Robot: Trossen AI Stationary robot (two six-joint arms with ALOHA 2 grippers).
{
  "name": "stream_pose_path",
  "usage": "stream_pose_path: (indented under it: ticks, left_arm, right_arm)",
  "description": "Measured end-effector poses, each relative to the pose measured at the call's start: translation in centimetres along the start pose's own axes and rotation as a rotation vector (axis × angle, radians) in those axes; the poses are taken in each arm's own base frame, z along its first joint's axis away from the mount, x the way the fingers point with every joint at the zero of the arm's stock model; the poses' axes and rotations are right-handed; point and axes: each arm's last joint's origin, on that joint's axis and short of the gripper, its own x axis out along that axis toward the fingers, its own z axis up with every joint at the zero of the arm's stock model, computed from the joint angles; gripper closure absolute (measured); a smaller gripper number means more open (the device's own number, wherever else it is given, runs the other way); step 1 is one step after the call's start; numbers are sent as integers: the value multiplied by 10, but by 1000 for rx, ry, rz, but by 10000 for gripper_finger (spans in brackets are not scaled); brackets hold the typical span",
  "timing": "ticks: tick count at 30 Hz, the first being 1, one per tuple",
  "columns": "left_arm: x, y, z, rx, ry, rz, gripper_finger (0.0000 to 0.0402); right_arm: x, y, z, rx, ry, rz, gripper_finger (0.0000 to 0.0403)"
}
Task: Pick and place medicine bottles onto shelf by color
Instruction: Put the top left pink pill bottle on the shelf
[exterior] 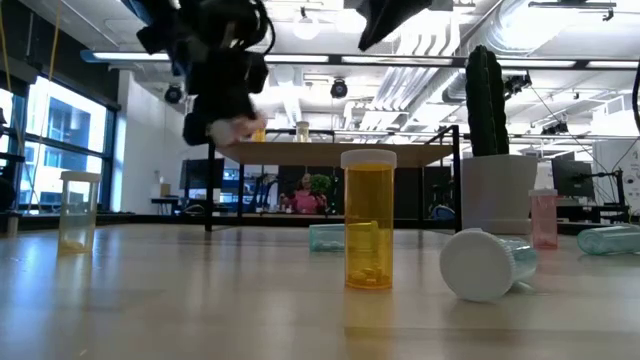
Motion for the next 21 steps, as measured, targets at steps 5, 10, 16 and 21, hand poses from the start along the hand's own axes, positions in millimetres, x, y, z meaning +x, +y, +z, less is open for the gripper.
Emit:
stream_pose_path:
  ticks: [5, 10, 16, 21]
  left_arm:
    - [-1, -11, 12, -67, -85, -140, 310]
    - [-7, -24, 28, -90, -233, -283, 310]
    - [-14, -35, 38, -92, -330, -398, 310]
    - [-16, -37, 41, -70, -363, -419, 310]
  right_arm:
    - [1, 22, 11, -139, -17, 38, 242]
    - [1, 36, 18, -196, -43, 53, 242]
    - [1, 45, 23, -385, -24, -11, 242]
    - [0, 56, 32, -577, -18, -127, 242]
